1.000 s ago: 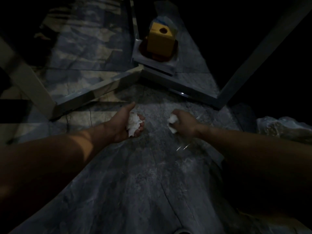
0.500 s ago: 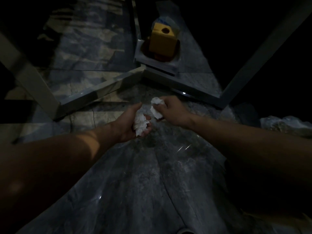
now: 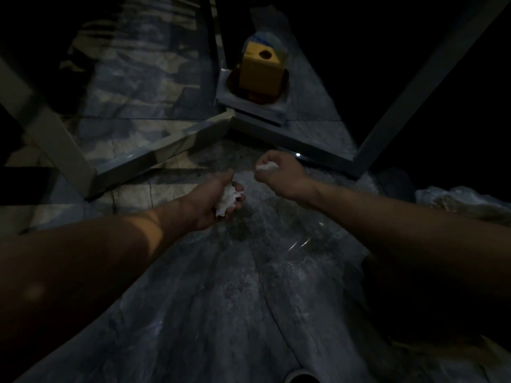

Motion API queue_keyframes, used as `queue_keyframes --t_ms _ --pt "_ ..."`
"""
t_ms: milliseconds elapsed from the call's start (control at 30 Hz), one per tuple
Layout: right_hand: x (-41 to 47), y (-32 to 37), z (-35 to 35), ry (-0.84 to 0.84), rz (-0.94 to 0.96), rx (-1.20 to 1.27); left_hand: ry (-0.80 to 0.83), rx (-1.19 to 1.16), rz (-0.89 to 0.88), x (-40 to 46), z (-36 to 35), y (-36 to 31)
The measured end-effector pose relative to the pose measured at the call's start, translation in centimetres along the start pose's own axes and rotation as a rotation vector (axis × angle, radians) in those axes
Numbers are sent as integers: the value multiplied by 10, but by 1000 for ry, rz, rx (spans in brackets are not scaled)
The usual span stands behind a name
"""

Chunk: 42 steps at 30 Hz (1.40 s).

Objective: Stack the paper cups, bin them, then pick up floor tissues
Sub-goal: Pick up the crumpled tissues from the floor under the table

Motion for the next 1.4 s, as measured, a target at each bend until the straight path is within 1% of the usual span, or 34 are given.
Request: queue_keyframes --t_ms 133,233,300,367,467,567,633,733,833,900,967,1033,1067,1133,1200,1267,1300,1333,1400 --pt "-11 8 23 -91 31 -49 7 20 -60 -3 -10 -6" --pt "-21 13 42 -78 -34 49 -18 59 -142 -4 -17 -12" --pt "-28 17 58 -95 -36 137 -37 75 -193 -5 -24 -17" --pt "-34 21 76 -145 5 93 -35 92 -229 -7 -33 -20" --pt "-41 28 106 -262 44 6 6 135 -253 -10 -52 -24" --pt "-50 33 137 -345 46 74 38 151 -255 -11 -74 -28" --pt "-57 37 156 -371 36 127 76 157 -252 -9 -90 -29" --pt "-69 37 183 -362 -25 193 169 156 -232 -5 -113 -28" --pt "-88 31 209 -307 -98 242 285 144 -193 -7 -140 -25" --pt "-102 25 226 -265 -142 214 322 140 -185 -10 -157 -24" --pt "-121 18 246 -270 -202 129 350 125 -213 -15 -179 -26" --pt "-144 9 265 -294 -256 19 430 93 -265 -24 -205 -31" --pt "-157 5 272 -302 -280 -44 439 115 -297 -28 -217 -33" --pt "-184 -2 284 -299 -335 -171 365 258 -417 -32 -239 -37" --pt "-212 -10 292 -288 -392 -220 290 424 -586 -37 -258 -42" --pt "-234 -16 295 -278 -431 -211 295 644 -818 -42 -276 -46" --pt "-242 -17 295 -277 -432 -217 306 768 -925 -44 -284 -46" --pt "-249 -17 294 -278 -420 -237 324 843 -1008 -46 -293 -46" --pt "-257 -16 293 -288 -387 -280 387 889 -1079 -54 -311 -43"
Point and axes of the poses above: each hand's wrist, its own x-axis towards the middle knuckle, its own z-axis out of the back of the hand, y = z × x, the point moved 4 cm from there along x, towards the middle knuckle, and after that the axes turned 9 degrees about x, right-handed, at the moved point
